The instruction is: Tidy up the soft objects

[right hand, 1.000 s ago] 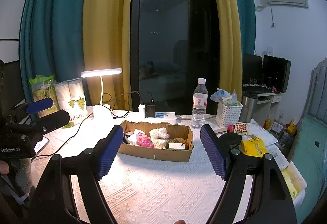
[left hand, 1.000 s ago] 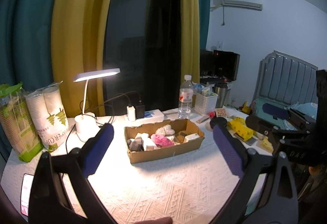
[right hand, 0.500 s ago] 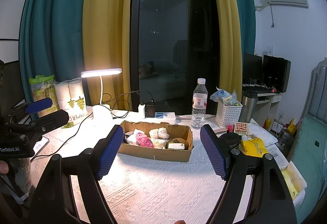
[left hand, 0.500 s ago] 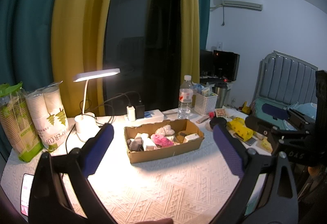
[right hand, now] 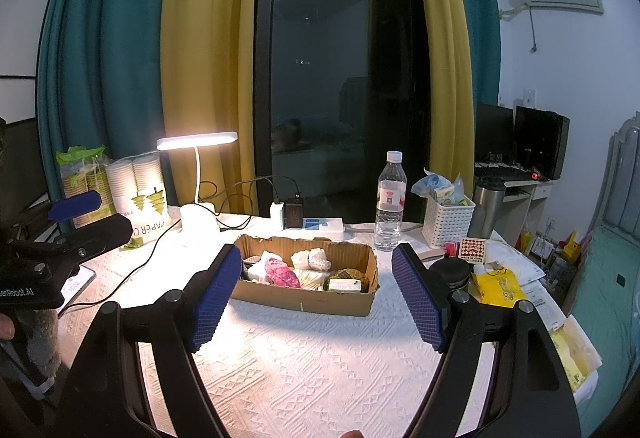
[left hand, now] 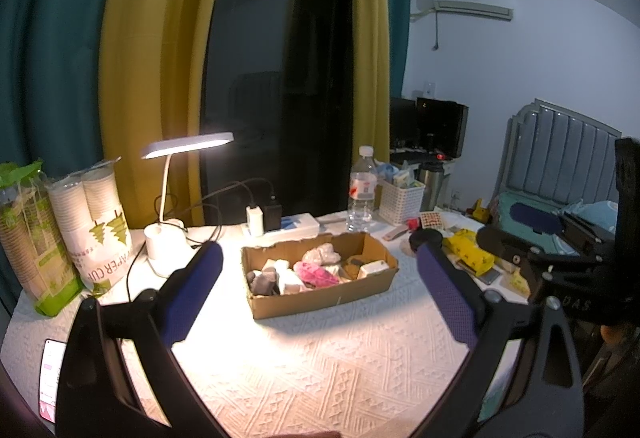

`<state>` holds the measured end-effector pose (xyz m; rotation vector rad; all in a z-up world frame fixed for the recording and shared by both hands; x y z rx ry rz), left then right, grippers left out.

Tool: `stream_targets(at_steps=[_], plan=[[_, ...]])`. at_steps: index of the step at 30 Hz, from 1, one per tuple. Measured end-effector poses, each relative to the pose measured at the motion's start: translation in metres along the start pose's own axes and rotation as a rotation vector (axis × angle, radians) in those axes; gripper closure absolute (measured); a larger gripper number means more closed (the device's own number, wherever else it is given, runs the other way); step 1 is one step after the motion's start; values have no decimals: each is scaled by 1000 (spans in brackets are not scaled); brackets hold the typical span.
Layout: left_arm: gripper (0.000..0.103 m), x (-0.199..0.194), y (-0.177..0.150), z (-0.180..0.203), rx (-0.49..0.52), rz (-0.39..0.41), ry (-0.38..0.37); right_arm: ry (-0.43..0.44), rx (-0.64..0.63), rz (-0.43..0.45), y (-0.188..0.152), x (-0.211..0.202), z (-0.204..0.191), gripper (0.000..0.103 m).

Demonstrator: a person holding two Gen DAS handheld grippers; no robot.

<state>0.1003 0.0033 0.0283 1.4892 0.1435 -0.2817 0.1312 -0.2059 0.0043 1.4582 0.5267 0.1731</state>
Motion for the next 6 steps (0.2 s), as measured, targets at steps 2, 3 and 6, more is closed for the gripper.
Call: stream_targets(at_steps=[2,3,6], plan=[[4,0,0,2,3,-2,-8,0,-1,-1,0,0,0,22],[4,1,1,4,8,-6,-17,1,-1,-1,-1,0,0,23],[4,9,7,10,27,-18,-46,12,-4,-9,-4,6,-1,23]])
Point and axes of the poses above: each gripper's, at about its wrist camera, not at the fingertips, and x roughly the way its jaws point, z to its right, y to its top, the point moved 7 cm from there along x, roughly the way its jaws point, and after that the axes turned 2 degrees about z, right-handed, at the moved point
